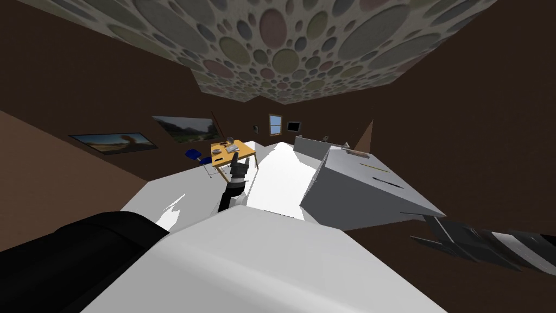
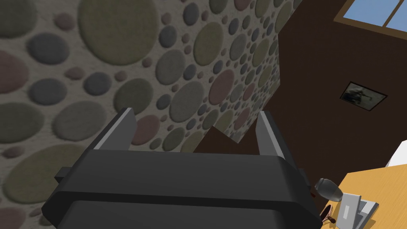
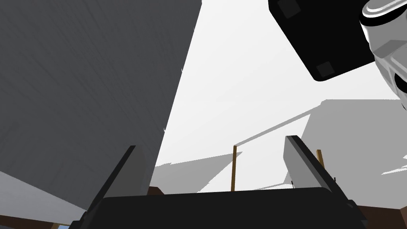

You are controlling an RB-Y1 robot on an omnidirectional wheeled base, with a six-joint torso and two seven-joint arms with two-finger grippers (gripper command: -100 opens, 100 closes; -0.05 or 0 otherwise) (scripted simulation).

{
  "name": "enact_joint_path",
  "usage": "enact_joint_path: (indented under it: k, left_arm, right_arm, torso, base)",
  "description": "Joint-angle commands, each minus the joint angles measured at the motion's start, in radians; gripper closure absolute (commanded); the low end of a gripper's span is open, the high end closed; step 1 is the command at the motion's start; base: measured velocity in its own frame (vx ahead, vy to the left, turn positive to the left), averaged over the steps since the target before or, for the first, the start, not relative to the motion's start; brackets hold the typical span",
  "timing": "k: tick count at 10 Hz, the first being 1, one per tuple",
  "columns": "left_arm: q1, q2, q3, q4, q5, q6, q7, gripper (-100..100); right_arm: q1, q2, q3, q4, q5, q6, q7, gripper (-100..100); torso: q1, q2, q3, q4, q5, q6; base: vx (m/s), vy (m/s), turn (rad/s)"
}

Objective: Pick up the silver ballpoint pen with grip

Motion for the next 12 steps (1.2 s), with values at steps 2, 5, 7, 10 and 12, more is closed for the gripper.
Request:
enact_joint_path:
  k: [2, 5, 7, 10, 12]
  left_arm:
    - [0.0, 0.0, 0.0, 0.0, 0.0, 0.0, 0.0, 0]
    - [0.0, 0.0, 0.0, 0.0, 0.0, 0.0, 0.0, 0]
    - [0.0, 0.0, 0.0, 0.0, 0.0, 0.0, 0.0, 0]
    - [0.0, 0.0, 0.0, 0.0, 0.0, 0.0, 0.0, 0]
    - [0.0, 0.0, 0.0, 0.0, 0.0, 0.0, 0.0, 0]
  right_arm:
    - [0.051, -0.047, -0.011, 0.053, 0.006, -0.02, 0.007, -100]
    - [0.07, -0.077, -0.004, 0.097, 0.02, -0.038, 0.01, -100]
    - [0.089, -0.103, 0.003, 0.149, 0.032, -0.054, 0.013, -100]
    - [0.107, -0.124, 0.009, 0.198, 0.042, -0.067, 0.014, -100]
    - [0.124, -0.14, 0.016, 0.235, 0.051, -0.079, 0.016, -100]
  torso:
    - [0.0, 0.002, 0.001, 0.0, 0.0, 0.0]
    - [0.0, 0.002, 0.001, 0.0, 0.0, 0.0]
    - [-0.002, -0.001, -0.001, 0.0, -0.001, 0.0]
    - [-0.003, -0.004, -0.002, -0.001, -0.001, -0.001]
    - [-0.006, -0.005, -0.003, -0.001, -0.001, -0.001]
  base:
    - [0.057, -0.02, 0.096]
    - [0.069, -0.038, 0.085]
    - [0.119, -0.076, 0.153]
    - [0.115, -0.077, 0.122]
    - [0.149, -0.113, 0.145]
